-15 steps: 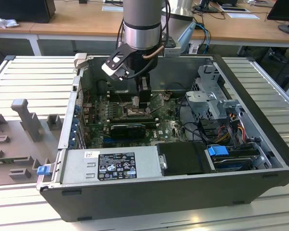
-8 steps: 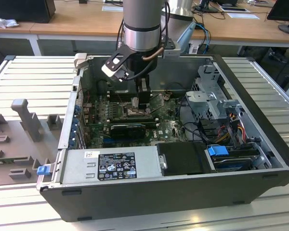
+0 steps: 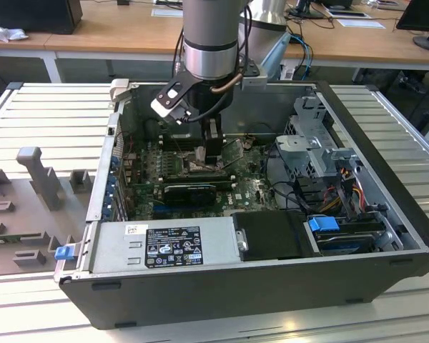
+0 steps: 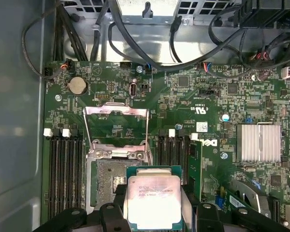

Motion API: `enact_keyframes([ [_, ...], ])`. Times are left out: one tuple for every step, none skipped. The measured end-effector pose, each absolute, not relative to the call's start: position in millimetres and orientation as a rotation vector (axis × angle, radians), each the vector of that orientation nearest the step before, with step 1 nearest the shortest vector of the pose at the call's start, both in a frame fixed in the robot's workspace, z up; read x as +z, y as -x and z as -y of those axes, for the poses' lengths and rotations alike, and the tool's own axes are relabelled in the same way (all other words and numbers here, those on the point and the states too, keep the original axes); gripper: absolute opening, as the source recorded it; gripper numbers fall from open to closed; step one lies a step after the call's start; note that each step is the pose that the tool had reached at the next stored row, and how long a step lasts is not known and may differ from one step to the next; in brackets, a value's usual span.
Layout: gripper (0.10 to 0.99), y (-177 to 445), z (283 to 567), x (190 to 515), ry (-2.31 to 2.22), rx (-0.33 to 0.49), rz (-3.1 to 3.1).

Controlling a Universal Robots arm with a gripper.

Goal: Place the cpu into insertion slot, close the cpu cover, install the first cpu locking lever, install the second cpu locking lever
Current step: 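Place the cpu into insertion slot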

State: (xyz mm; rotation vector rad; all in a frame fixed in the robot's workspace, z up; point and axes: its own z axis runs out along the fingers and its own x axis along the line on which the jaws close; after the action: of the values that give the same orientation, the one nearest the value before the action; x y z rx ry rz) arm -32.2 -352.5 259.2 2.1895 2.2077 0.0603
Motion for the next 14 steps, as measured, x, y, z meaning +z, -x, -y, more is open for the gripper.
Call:
enact_keyframes([
  [0.525,32,352,258,-2.190,0.060,-2.208],
  [0.525,32,352,258,-2.190,0.059,-2.208],
  [0.525,32,352,257,-2.190,0.058,-2.209],
  [0.525,32,352,255,-2.191,0.057,-2.209],
  [0.525,32,352,255,-2.192,0.056,-2.210],
  [0.525,32,352,254,-2.192,0.054,-2.210],
  [0.525,32,352,252,-2.193,0.052,-2.212],
  [0.525,32,352,251,-2.196,0.048,-2.213],
  [0.525,32,352,250,-2.198,0.043,-2.216],
  [0.525,32,352,248,-2.200,0.040,-2.217],
  [0.525,32,352,247,-2.201,0.037,-2.218],
  [0.525,32,351,245,-2.203,0.033,-2.220],
  [0.525,32,351,244,-2.204,0.032,-2.220],
  [0.525,32,350,243,-2.205,0.029,-2.222],
])
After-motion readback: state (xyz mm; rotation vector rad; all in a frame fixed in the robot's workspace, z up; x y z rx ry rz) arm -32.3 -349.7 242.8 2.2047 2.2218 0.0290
